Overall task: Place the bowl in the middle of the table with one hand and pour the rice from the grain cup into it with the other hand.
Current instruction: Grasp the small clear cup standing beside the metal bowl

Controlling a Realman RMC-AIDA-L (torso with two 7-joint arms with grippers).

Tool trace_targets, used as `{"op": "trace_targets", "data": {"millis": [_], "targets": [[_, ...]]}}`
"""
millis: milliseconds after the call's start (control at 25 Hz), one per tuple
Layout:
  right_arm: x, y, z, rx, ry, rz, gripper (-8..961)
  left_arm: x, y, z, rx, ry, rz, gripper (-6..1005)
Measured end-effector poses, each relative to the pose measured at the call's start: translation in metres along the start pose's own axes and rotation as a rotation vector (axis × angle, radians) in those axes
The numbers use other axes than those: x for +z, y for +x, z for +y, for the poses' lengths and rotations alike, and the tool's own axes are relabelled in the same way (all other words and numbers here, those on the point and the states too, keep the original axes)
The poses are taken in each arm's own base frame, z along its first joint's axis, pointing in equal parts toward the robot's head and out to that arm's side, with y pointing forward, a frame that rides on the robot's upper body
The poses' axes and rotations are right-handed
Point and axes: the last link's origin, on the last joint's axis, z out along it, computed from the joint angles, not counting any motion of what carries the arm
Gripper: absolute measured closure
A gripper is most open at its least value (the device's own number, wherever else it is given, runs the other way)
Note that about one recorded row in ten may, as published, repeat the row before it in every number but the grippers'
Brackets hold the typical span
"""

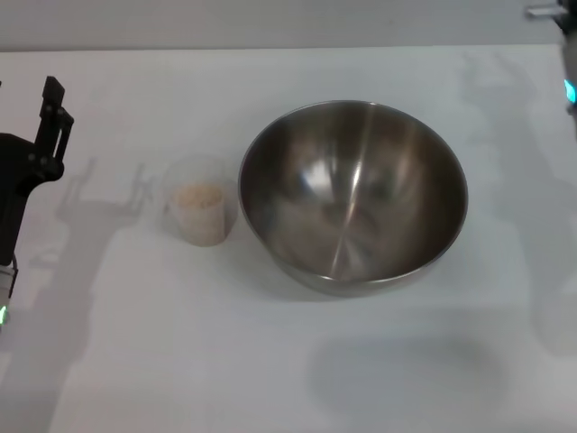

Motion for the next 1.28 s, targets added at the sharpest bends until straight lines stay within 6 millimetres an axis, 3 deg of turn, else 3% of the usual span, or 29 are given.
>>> {"op": "trace_targets", "data": {"millis": [240, 480, 720, 960, 1280], "targets": [[-0.035, 0.024, -0.046, 0.268, -0.006, 0.017, 519, -0.010, -0.003, 0.003, -0.004, -0.017, -0.026, 334], [-0.060, 0.025, -0.064, 0.196, -0.006, 0.014, 519, -0.021, -0.008, 0.007, -0.006, -0.036, -0.062, 330], [-0.062, 0.026, -0.069, 0.146, -0.005, 0.016, 520, -0.028, -0.024, 0.012, 0.008, -0.078, -0.178, 220], [-0.058, 0.025, -0.069, 0.090, -0.010, 0.016, 520, -0.037, -0.030, 0.019, 0.005, -0.113, -0.228, 172], [-0.058, 0.025, -0.071, 0.066, 0.000, 0.014, 519, -0.041, -0.040, 0.027, 0.003, -0.154, -0.300, 180]]}}
